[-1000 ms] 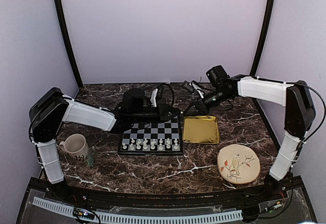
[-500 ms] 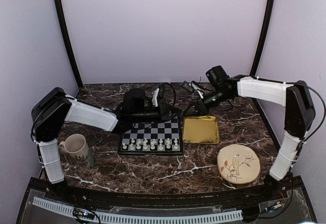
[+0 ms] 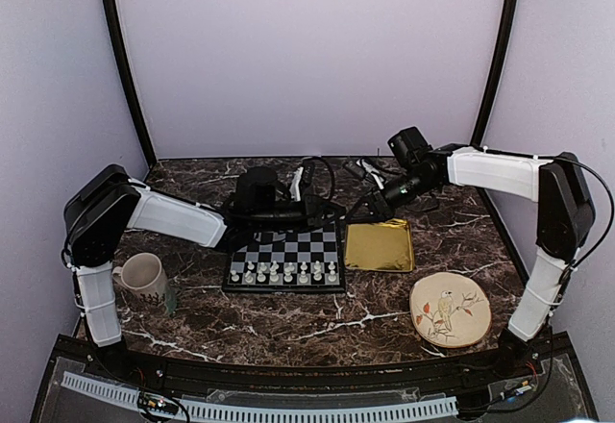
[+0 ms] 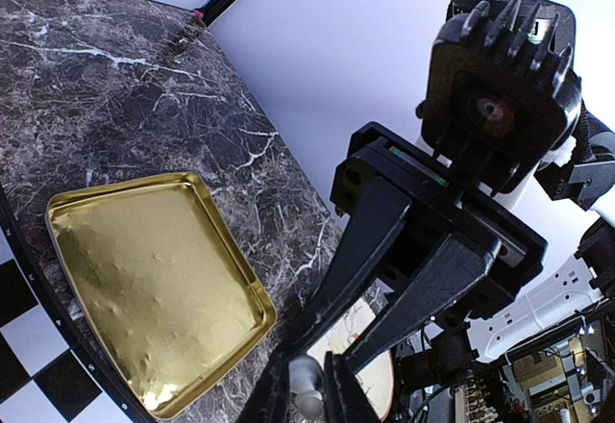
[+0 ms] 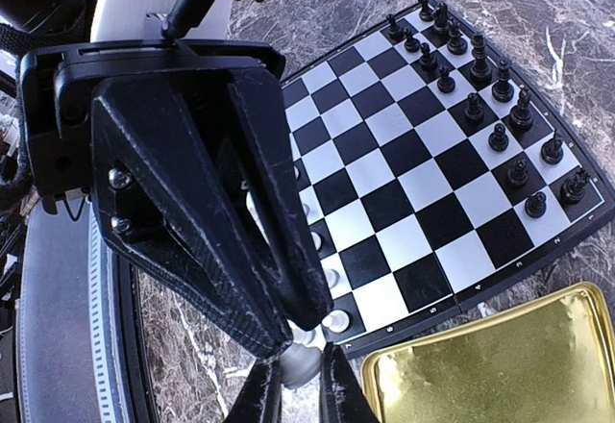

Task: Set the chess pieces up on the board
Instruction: Pass from the right arm to the left

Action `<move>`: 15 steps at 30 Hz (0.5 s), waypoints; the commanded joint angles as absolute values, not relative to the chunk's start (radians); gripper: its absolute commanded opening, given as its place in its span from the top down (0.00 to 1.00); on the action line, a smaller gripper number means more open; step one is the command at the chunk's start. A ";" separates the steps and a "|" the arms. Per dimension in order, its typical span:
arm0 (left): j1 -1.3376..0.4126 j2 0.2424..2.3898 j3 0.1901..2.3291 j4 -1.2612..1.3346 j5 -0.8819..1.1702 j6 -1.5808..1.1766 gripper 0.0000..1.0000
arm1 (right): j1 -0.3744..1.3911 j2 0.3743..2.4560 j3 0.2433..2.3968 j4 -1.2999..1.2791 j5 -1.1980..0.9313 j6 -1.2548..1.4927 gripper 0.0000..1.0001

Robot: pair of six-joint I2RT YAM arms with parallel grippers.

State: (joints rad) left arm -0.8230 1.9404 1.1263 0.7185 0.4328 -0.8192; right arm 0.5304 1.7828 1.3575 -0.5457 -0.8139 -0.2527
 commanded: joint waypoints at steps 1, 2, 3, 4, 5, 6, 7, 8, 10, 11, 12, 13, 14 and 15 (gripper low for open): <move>-0.825 1.937 1.152 0.733 0.451 -0.828 0.85 | 0.538 1.756 1.347 -0.515 -0.827 -0.252 0.89; -0.825 1.937 1.153 0.733 0.455 -0.830 0.82 | 0.538 1.758 1.347 -0.512 -0.823 -0.248 0.89; -0.825 1.937 1.153 0.733 0.457 -0.831 0.79 | 0.538 1.759 1.347 -0.509 -0.817 -0.246 0.89; -0.825 1.936 1.154 0.731 0.457 -0.833 0.78 | 0.538 1.760 1.348 -0.509 -0.815 -0.244 0.89; -0.825 1.936 1.154 0.731 0.457 -0.833 0.77 | 0.538 1.760 1.348 -0.508 -0.814 -0.242 0.89; -0.825 1.937 1.154 0.730 0.457 -0.833 0.78 | 0.538 1.761 1.349 -0.507 -0.813 -0.240 0.89; -0.825 1.937 1.154 0.729 0.458 -0.833 0.77 | 0.538 1.761 1.350 -0.505 -0.812 -0.237 0.89; -0.826 1.937 1.154 0.728 0.457 -0.833 0.78 | 0.537 1.763 1.351 -0.503 -0.812 -0.235 0.89; -0.827 1.937 1.152 0.727 0.458 -0.834 0.79 | 0.537 1.763 1.353 -0.505 -0.809 -0.234 0.89; -0.827 1.937 1.152 0.728 0.459 -0.835 0.80 | 0.537 1.763 1.353 -0.503 -0.808 -0.234 0.89; -0.827 1.937 1.152 0.727 0.458 -0.836 0.80 | 0.537 1.763 1.353 -0.502 -0.802 -0.232 0.89; -0.827 1.937 1.152 0.728 0.457 -0.839 0.80 | 0.537 1.763 1.353 -0.500 -0.798 -0.229 0.89; -0.827 1.937 1.152 0.729 0.458 -0.839 0.80 | 0.536 1.764 1.354 -0.499 -0.796 -0.225 0.89; -0.827 1.937 1.152 0.729 0.457 -0.840 0.80 | 0.535 1.765 1.354 -0.497 -0.798 -0.223 0.89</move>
